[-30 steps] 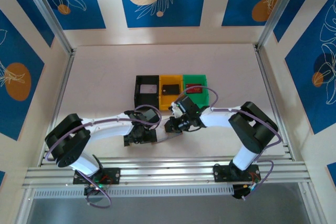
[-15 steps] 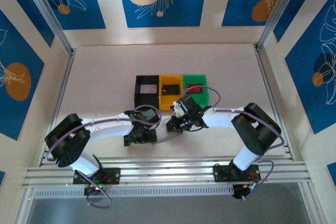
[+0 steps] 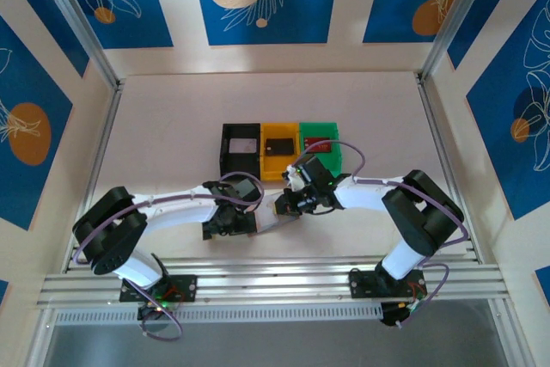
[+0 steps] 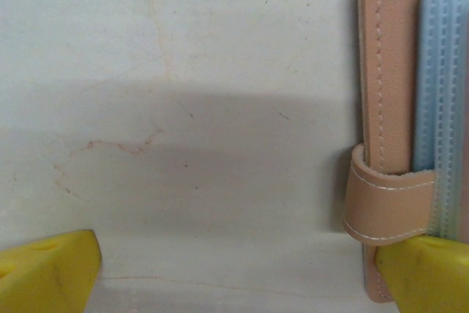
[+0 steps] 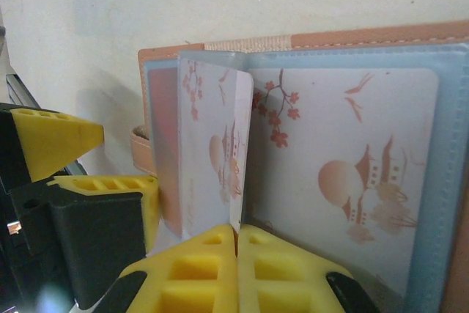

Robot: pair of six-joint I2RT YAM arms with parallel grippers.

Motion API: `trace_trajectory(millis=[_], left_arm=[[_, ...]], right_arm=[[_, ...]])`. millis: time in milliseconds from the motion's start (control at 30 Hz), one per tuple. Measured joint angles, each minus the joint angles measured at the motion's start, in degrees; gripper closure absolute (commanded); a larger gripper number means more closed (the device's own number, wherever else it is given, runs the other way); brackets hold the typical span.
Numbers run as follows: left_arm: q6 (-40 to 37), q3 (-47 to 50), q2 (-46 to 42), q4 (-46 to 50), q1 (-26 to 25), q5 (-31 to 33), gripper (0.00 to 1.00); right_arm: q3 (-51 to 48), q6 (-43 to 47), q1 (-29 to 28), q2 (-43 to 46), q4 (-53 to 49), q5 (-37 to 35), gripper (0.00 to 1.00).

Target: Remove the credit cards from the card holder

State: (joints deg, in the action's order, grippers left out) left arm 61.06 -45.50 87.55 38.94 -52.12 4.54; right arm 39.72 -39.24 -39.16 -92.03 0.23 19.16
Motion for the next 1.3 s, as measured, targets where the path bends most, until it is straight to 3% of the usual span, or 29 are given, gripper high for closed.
trace_trajectory(millis=[533,1033,1300], left_arm=[[-0.07,0.13,-0.39,-0.26,0.00,0.00,0.02],[-0.07,0.13,-0.46,-0.26,0.00,0.00,0.02],[-0.55,0.13,-0.57,-0.20,0.22,0.00,0.01]], right_arm=[[-1.99,1.07,1.11,0.87,0.70,1.07,0.88],[-2.80,1.29,1.79,1.64,1.29,1.03,1.00],[-4.09,1.57,4.09,4.09,1.03,1.03,1.00]])
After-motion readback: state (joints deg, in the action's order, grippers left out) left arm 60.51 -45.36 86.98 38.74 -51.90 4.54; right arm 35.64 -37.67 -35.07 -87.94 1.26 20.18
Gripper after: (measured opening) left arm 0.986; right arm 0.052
